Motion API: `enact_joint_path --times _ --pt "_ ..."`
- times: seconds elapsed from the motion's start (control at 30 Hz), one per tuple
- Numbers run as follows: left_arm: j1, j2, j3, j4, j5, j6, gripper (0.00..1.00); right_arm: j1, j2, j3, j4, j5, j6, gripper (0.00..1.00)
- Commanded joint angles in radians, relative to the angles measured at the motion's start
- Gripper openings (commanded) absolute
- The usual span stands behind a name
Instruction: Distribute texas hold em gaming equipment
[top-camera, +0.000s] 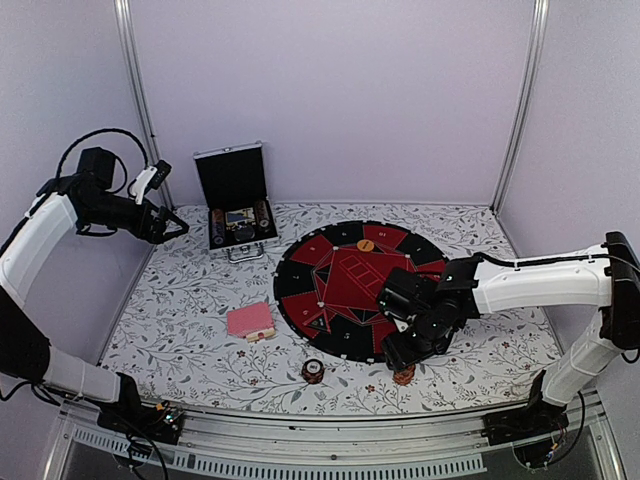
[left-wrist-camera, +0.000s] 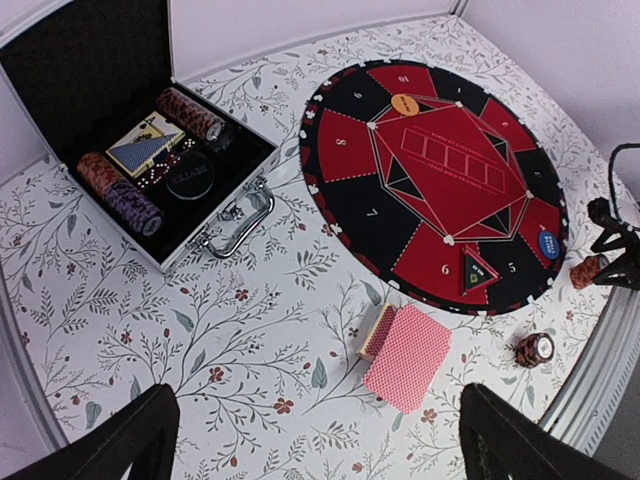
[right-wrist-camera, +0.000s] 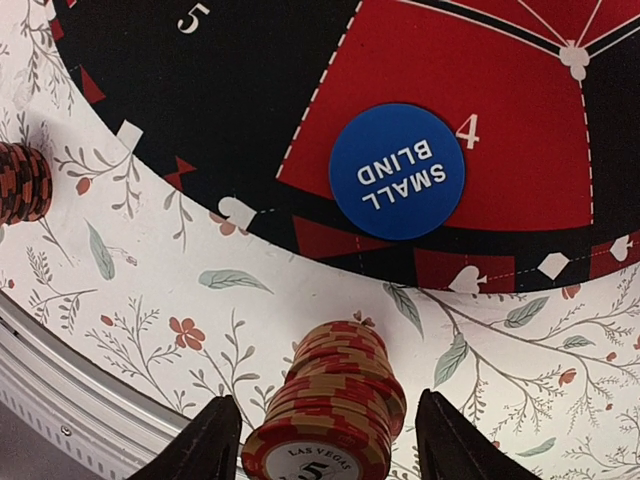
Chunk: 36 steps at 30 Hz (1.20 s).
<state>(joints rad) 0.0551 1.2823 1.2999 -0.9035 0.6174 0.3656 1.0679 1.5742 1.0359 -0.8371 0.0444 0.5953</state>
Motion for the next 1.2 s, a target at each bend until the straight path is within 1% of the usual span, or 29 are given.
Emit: enact_joint_path --times 0.0,0.07,0.17,0.47,1.0,1.17 --pt "0.008 -0.017 0.018 -0.011 0.008 -0.005 1.0 0.015 0.004 -0.007 0.004 0.009 0.014 0.6" --pt "0.008 -0.017 0.018 -0.011 0.008 -0.005 1.0 0.017 0.002 -0.009 0.003 0.009 0.015 0.57" --pt "0.007 -0.018 0.019 -0.012 0.008 -0.005 1.0 0.019 0.003 -0.012 0.001 0.009 0.018 0.56" --pt "0.008 -0.018 0.027 -0.015 0.011 -0.008 1.0 0.025 -0.003 -0.019 -0.007 0.016 0.019 0.58" --pt "0.008 -0.017 0.034 -0.017 0.01 -0.01 1.0 0.026 -0.032 -0.004 -0.035 0.043 0.031 0.3" --pt "0.006 -0.017 0.038 -0.017 0.013 -0.011 1.0 0.026 -0.05 0.013 -0.069 0.063 0.035 0.29"
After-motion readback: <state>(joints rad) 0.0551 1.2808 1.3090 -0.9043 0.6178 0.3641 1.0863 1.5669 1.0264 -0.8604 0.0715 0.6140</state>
